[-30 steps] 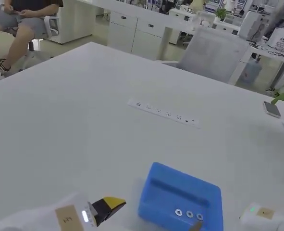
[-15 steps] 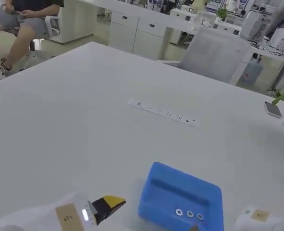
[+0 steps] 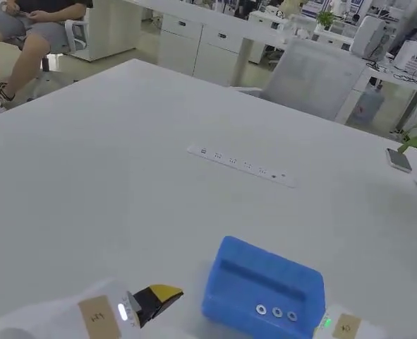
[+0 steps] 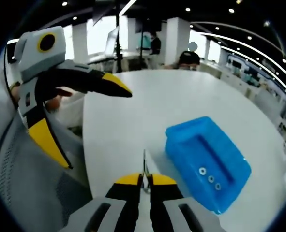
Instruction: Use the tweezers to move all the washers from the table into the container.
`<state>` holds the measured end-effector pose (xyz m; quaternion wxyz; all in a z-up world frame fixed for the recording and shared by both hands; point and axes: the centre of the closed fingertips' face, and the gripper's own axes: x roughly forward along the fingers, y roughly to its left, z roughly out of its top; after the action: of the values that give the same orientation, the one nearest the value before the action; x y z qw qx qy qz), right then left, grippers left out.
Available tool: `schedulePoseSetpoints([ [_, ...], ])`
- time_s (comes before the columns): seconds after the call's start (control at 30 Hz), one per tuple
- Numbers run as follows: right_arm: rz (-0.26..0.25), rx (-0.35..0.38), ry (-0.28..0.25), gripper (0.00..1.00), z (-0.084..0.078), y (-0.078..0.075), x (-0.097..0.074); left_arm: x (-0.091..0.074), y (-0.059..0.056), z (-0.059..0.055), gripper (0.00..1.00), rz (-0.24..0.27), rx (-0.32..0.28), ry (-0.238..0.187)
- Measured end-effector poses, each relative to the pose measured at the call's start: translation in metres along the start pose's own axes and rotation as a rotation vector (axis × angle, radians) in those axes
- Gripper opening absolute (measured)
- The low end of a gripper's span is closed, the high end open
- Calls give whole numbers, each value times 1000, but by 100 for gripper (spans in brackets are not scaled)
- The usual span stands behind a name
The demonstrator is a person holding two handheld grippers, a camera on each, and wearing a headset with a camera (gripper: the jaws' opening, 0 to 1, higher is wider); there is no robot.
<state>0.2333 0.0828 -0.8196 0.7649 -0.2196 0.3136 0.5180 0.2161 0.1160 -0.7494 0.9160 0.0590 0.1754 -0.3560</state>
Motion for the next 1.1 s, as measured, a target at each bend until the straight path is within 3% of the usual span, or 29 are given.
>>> schedulePoseSetpoints([
  [0.43, -8, 65, -27, 3, 1, -4, 0, 0, -1, 1, 69, -6, 1, 0],
  [1.1, -17, 63, -22, 3, -1, -3, -1, 0, -3, 2, 68, -11, 1, -2],
])
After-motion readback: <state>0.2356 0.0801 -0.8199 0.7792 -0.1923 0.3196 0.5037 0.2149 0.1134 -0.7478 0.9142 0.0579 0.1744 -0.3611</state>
